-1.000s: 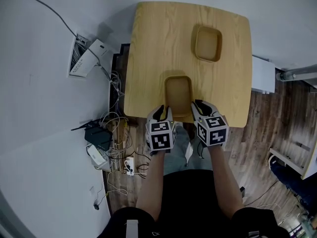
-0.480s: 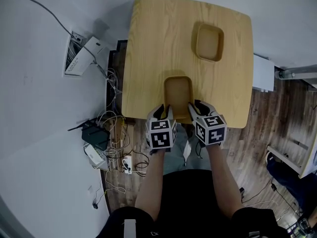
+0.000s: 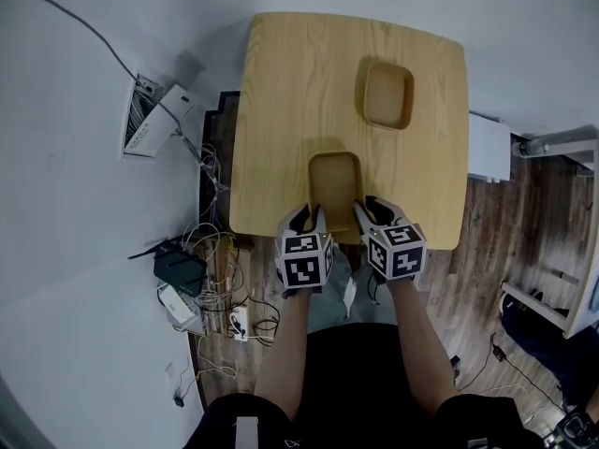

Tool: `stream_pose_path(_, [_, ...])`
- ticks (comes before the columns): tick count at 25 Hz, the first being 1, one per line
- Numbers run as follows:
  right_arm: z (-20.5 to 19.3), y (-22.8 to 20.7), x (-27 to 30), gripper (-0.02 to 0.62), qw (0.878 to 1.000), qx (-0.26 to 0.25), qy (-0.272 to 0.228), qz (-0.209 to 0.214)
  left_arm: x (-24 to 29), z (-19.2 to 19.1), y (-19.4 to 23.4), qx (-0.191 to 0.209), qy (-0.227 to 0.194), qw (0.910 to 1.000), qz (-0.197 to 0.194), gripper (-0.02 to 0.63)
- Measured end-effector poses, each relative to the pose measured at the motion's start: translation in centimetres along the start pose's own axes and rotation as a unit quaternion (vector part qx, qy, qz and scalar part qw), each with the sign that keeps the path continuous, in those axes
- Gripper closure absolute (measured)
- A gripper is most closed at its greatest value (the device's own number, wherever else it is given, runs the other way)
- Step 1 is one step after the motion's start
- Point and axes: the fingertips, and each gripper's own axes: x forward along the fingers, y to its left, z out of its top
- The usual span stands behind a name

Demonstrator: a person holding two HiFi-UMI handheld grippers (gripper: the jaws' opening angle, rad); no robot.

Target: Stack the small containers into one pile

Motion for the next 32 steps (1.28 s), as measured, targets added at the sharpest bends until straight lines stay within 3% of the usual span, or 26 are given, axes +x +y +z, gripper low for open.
stream_pose_path(12, [4.5, -1.8, -3.3, 0.512, 0.998, -0.007, -0.055, -0.029, -1.1, 5.9, -3.5, 0.040, -0.055, 0.9974, -0.024, 0.538])
stream_pose_path(32, [10.6, -4.6, -8.7, 0.512, 0.987, -0.001, -0.136, -0.084, -2.8, 13.4, -9.3, 0.121, -0.114, 0.9832, -0.076, 0.537])
